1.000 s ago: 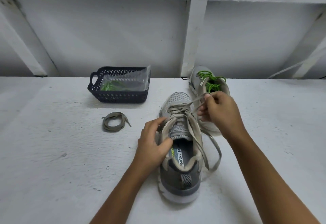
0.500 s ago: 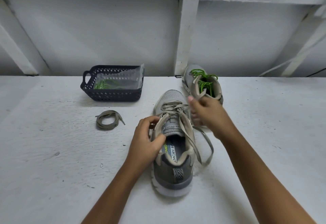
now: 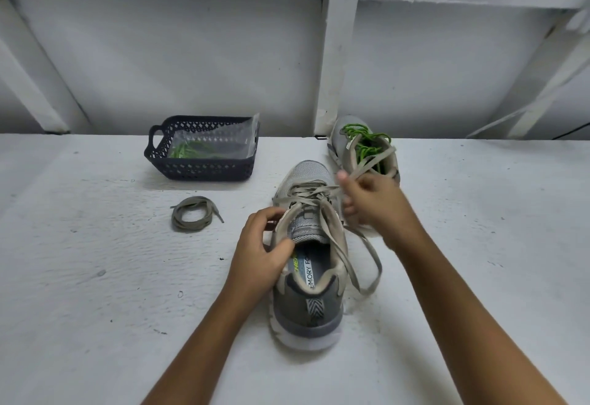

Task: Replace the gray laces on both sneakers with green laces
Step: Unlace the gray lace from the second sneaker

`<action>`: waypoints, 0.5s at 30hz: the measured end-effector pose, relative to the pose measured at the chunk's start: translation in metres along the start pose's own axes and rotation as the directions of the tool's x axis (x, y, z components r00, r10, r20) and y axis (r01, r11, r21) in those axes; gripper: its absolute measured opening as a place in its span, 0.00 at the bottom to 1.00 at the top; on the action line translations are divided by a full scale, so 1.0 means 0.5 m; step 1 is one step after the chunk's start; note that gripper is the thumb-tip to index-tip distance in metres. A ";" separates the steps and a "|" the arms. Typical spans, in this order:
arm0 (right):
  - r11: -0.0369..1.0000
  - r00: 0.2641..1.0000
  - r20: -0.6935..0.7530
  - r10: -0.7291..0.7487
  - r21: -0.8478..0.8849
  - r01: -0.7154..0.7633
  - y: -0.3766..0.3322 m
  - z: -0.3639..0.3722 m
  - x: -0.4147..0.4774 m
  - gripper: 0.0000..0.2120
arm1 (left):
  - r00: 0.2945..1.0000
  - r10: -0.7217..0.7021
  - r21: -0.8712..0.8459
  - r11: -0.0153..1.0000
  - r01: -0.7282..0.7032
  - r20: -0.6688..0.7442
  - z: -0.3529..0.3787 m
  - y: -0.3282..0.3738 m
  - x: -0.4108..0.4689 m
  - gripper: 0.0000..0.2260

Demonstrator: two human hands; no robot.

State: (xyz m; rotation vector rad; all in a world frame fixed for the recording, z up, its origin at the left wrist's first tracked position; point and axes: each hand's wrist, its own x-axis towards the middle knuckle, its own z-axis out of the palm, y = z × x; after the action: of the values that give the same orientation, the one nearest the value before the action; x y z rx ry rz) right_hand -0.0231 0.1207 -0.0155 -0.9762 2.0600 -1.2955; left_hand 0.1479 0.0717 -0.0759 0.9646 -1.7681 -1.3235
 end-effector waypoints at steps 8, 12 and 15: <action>0.986 0.975 -0.216 -0.056 0.143 0.088 0.006 0.002 0.021 0.12 | 1.000 0.001 -0.021 1.000 -0.001 0.015 0.000 0.003 -0.001 0.16; 0.967 0.960 -0.279 -0.030 0.234 0.098 -0.005 -0.007 0.014 0.12 | 1.000 0.004 -0.025 1.000 -0.004 0.009 0.000 -0.001 0.000 0.16; 0.999 0.999 0.008 -0.032 0.044 0.031 0.013 0.014 -0.004 0.12 | 1.000 0.009 -0.026 1.000 -0.008 0.009 0.000 -0.001 0.001 0.16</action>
State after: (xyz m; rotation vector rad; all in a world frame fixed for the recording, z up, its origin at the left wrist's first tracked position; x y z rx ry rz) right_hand -0.0186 0.1203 -0.0242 -0.9968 2.0085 -1.3446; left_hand 0.1479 0.0713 -0.0762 0.9371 -1.7557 -1.3447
